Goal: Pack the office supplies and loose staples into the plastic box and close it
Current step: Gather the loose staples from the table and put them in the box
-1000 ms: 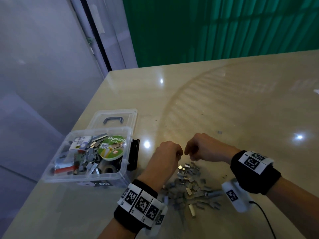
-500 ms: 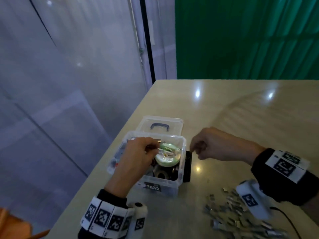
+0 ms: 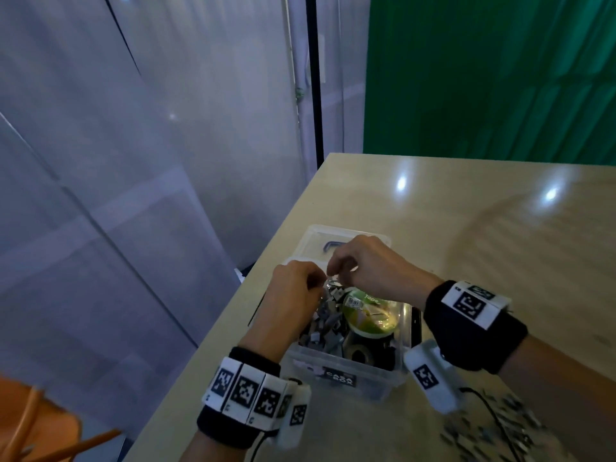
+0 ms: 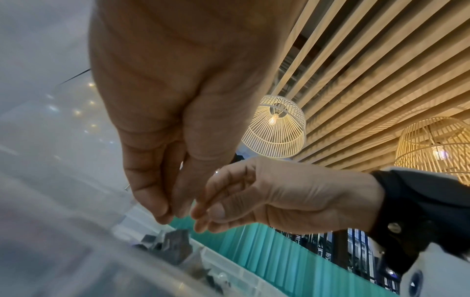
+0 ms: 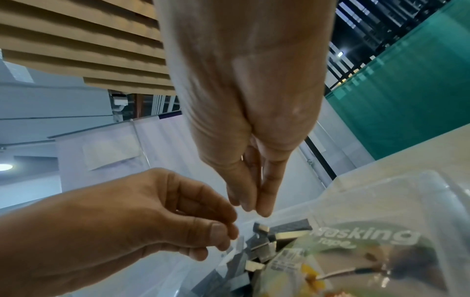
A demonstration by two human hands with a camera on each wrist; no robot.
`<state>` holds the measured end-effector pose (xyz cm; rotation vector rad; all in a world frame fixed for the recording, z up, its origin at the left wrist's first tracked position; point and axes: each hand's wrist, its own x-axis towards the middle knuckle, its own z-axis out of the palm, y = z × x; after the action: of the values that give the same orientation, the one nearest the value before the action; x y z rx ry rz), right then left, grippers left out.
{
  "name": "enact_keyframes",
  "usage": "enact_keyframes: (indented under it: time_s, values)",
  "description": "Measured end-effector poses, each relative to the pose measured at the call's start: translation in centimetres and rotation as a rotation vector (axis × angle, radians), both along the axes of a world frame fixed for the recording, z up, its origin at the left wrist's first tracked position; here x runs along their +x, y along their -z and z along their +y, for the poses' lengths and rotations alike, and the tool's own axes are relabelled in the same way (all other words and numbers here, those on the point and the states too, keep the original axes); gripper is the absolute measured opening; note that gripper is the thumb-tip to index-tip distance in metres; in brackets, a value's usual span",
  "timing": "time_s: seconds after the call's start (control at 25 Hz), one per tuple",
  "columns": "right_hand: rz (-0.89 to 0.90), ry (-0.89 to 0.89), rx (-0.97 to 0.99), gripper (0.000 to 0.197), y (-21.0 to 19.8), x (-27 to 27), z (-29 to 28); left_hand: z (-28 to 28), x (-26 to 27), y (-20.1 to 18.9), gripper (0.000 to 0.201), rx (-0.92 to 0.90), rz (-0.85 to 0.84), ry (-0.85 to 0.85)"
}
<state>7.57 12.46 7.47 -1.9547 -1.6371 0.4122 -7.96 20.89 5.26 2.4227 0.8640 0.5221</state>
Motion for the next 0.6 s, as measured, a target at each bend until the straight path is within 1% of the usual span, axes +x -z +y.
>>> enact_keyframes:
  time_s: [0.12,0.2,0.32,0.48,0.6]
  values:
    - [0.033,0.043,-0.001,0.018,-0.4,1.5,-1.2,0.4,-0.4,-0.4,0.013,-0.032,-0.041,-0.013]
    - [0.081,0.048,-0.016,0.016,-1.0,2.4,-2.8,0.1,-0.1,-1.0,0.012,-0.036,-0.080,0.014]
    - [0.084,0.038,-0.071,0.014,-1.7,3.6,-5.5,-1.5,1.4,-2.0,0.012,-0.024,-0.108,0.071]
    - [0.094,0.076,-0.141,0.012,-2.3,5.5,-10.7,-5.6,5.1,-2.6,0.011,-0.017,-0.110,0.198]
    - [0.080,0.118,-0.175,0.012,-2.4,6.9,-14.9,-9.6,7.8,-2.5,0.013,-0.036,-0.071,0.291]
